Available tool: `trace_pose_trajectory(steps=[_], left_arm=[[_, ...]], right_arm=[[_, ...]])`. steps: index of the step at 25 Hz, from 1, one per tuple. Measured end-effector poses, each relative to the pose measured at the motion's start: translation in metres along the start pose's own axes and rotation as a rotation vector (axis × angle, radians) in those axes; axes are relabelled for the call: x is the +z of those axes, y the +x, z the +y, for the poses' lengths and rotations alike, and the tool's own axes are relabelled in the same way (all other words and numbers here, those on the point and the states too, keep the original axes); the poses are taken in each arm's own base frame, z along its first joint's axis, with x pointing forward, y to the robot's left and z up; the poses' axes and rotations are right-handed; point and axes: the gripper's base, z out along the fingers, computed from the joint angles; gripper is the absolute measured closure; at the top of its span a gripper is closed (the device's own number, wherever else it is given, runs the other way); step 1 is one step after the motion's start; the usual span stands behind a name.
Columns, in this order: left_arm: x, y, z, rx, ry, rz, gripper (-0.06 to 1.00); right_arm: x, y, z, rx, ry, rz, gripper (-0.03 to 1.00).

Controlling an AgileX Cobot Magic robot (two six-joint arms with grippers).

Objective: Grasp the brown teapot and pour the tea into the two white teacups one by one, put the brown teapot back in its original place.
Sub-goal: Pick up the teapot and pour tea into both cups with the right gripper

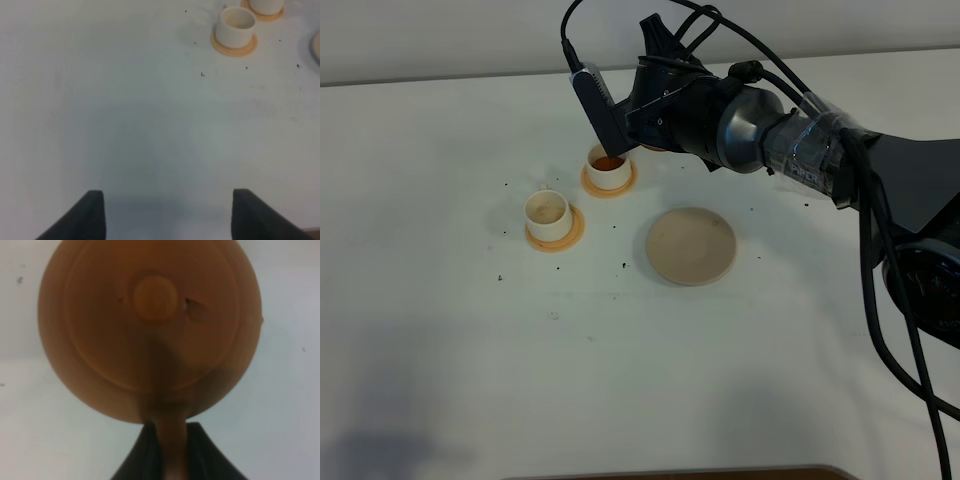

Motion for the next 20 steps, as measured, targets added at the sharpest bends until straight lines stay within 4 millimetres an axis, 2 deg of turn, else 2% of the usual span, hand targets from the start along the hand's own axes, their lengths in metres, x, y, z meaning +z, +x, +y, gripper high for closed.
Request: trace_pose_trajectory(steps=[20], left_arm=[[0.0000, 0.0000, 0.0000, 0.000, 0.000, 0.000, 0.37]], right_arm=[[-0.0001, -0.0007, -0.0048, -0.117, 0.053, -0.004, 0.84]])
